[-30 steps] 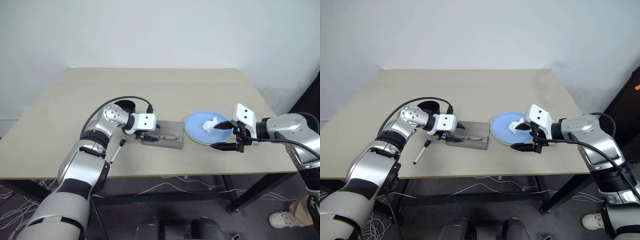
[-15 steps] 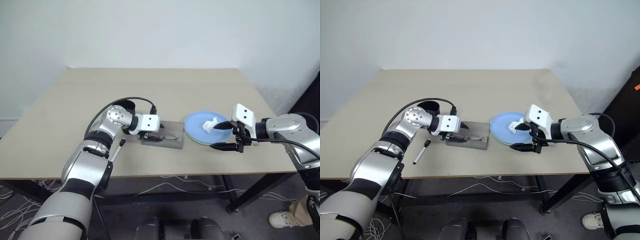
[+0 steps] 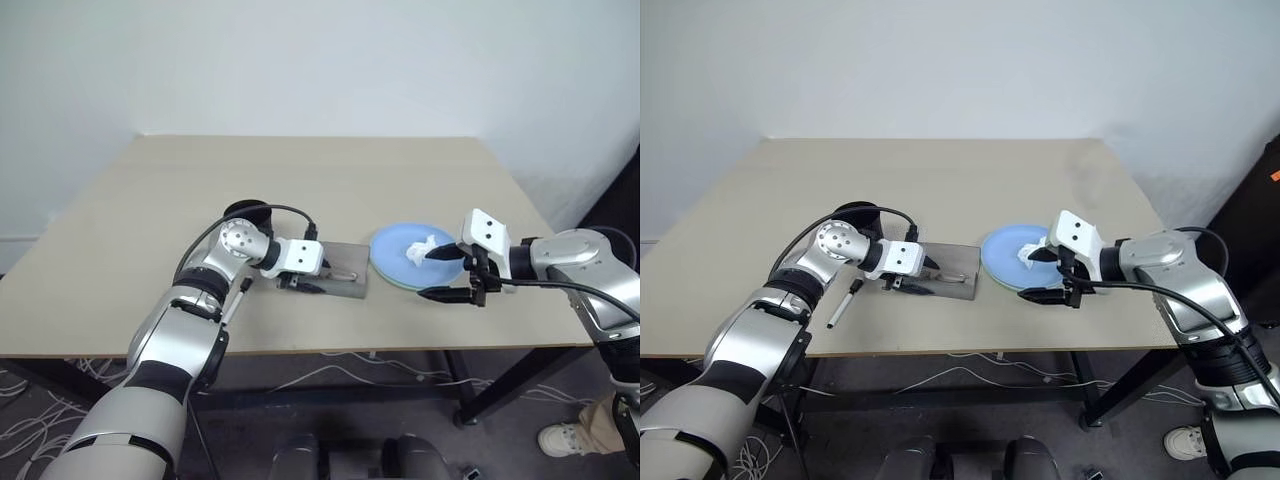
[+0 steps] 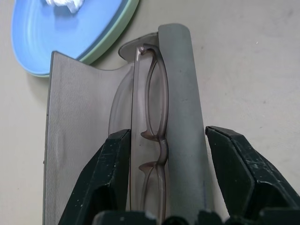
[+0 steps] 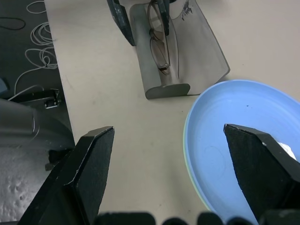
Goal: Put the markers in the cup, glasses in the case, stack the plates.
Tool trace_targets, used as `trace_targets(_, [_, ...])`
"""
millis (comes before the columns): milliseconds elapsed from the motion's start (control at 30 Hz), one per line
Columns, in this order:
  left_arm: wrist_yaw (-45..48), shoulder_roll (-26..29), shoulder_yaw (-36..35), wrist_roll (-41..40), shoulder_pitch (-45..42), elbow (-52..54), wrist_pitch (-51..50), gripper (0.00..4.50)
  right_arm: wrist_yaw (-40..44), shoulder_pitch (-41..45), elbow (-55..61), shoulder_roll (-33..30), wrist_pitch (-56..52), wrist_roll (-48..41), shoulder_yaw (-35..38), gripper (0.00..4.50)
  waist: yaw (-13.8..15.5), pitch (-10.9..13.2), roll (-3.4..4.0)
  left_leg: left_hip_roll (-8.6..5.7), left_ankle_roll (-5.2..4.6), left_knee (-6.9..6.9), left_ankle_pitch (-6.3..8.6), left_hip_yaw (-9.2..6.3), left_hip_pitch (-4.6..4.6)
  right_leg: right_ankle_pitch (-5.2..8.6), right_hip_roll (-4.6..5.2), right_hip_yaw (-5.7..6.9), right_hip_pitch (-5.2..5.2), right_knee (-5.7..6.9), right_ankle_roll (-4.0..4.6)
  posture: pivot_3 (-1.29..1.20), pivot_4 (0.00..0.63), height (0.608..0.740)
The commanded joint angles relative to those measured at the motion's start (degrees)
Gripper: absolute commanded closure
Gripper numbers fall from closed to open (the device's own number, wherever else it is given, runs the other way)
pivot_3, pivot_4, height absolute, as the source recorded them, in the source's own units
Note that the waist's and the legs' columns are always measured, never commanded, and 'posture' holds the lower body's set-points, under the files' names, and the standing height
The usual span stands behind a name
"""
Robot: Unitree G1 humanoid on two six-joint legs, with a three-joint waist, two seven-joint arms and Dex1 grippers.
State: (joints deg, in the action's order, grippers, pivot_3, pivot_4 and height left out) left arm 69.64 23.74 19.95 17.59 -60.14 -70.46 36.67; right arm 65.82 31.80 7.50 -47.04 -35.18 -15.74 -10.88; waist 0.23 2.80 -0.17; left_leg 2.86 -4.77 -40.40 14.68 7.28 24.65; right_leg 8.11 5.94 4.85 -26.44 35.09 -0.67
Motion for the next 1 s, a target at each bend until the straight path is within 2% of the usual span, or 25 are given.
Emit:
trace_targets(33, [-1.6, -0.4, 1.5, 2.2, -0.3, -0.3, -0.6, 2.79, -0.5, 0.4, 1.7, -0.2, -0.1, -0.6, 1.6, 0.44, 0.1, 0.0, 0.00, 0.00, 0.00, 0.00, 0.00, 0.00, -0.01, 0.00, 0.00, 0.00, 0.01, 0.00, 0.00, 0.00, 0.000, 0.737])
trace_targets(233, [-3.1, -0.3, 2.2, 2.9, -0.1, -0.6, -0.7, 4.48, -0.6, 0.1, 2.1, -0.3, -0.3, -0.7, 1.7, 0.44, 0.1, 0.0, 0.07, 0.29, 0.00, -0.15, -0.01, -0.02, -0.09, 0.00, 0.03, 0.03, 0.14, 0.03, 0.00, 0.00, 0.000, 0.737])
trace_targets(733, [-2.4, 0.7, 0.6, 1.5, -2.2, -0.8, -1.7, 4.48, -0.3, 0.3, 1.9, -0.1, 0.0, -0.5, 1.4, 0.44, 0.0, -0.1, 0.09, 0.63, 0.02, -0.23, 0.00, 0.08, -0.07, 0.00, 0.04, 0.39, 0.09, -0.07, 0.00, 0.00, 0.000, 0.737])
trace_targets(1000, [5.7, 2.0, -4.1, -3.4, -8.4, -1.0, -6.2, 4.48, -0.3, 0.3, 1.7, 0.0, 0.2, -0.4, 1.3, 0.44, 0.0, 0.0, 0.06, 0.65, 0.16, -0.23, 0.18, 0.09, 0.03, 0.00, 0.03, 0.43, -0.01, -0.03, 0.00, 0.00, 0.000, 0.737])
